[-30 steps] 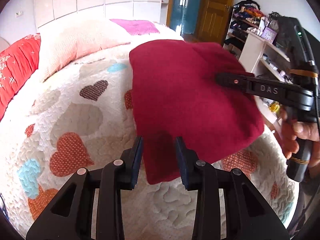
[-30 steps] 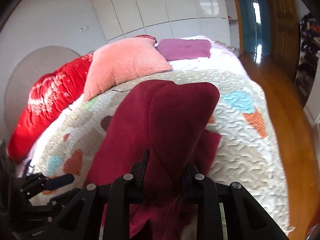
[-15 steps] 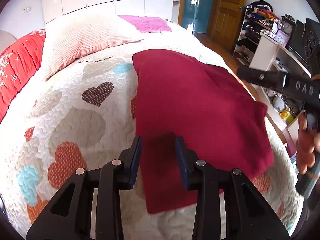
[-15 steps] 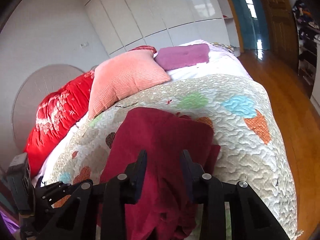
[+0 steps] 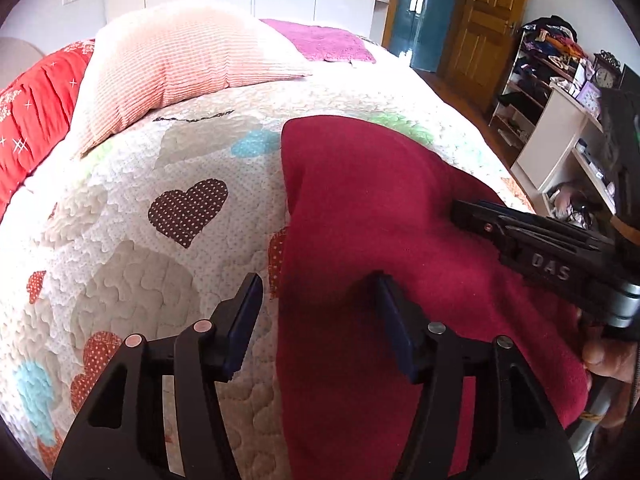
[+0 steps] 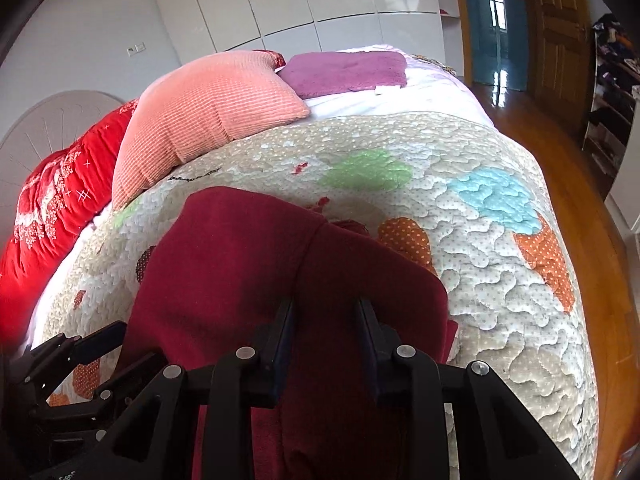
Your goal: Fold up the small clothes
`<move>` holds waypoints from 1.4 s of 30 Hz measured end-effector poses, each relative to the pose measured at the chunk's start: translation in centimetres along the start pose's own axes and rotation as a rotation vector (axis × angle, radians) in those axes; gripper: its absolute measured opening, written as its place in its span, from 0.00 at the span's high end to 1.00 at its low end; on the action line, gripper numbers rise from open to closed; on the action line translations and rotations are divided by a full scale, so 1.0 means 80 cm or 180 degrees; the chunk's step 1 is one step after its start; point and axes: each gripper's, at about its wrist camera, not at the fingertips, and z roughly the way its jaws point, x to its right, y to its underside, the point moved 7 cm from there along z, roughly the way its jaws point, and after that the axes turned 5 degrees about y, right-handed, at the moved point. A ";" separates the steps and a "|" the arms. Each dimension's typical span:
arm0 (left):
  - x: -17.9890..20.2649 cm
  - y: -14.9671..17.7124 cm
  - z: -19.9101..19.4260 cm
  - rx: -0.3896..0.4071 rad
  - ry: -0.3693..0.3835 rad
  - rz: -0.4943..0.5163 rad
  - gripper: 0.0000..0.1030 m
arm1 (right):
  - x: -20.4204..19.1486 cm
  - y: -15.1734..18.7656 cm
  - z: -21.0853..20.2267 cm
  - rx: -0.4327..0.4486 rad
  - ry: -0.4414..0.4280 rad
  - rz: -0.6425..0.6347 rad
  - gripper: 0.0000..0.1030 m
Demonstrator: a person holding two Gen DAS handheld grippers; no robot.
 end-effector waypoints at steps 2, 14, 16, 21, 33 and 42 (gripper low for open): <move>0.001 0.001 -0.004 0.0025 -0.0056 0.0044 0.42 | -0.012 0.006 -0.027 0.0035 -0.0060 -0.0109 0.72; 0.005 0.010 -0.006 -0.0011 -0.0004 -0.0030 0.42 | 0.016 0.093 -0.050 -0.0050 0.0034 -0.0075 0.58; 0.003 0.014 -0.013 -0.0065 0.0060 -0.0072 0.42 | 0.021 0.091 -0.060 -0.0086 -0.0137 0.0125 0.54; -0.005 0.029 -0.035 -0.0092 0.0334 -0.0216 0.42 | 0.030 0.095 -0.092 0.0124 -0.0356 0.0360 0.49; -0.007 0.053 0.005 -0.0280 0.1079 -0.0746 0.21 | 0.030 0.088 -0.026 -0.0032 -0.1035 0.0917 0.26; 0.008 0.056 -0.054 -0.0042 0.0982 -0.0353 0.49 | -0.021 0.079 -0.065 0.0043 -0.1191 0.0686 0.66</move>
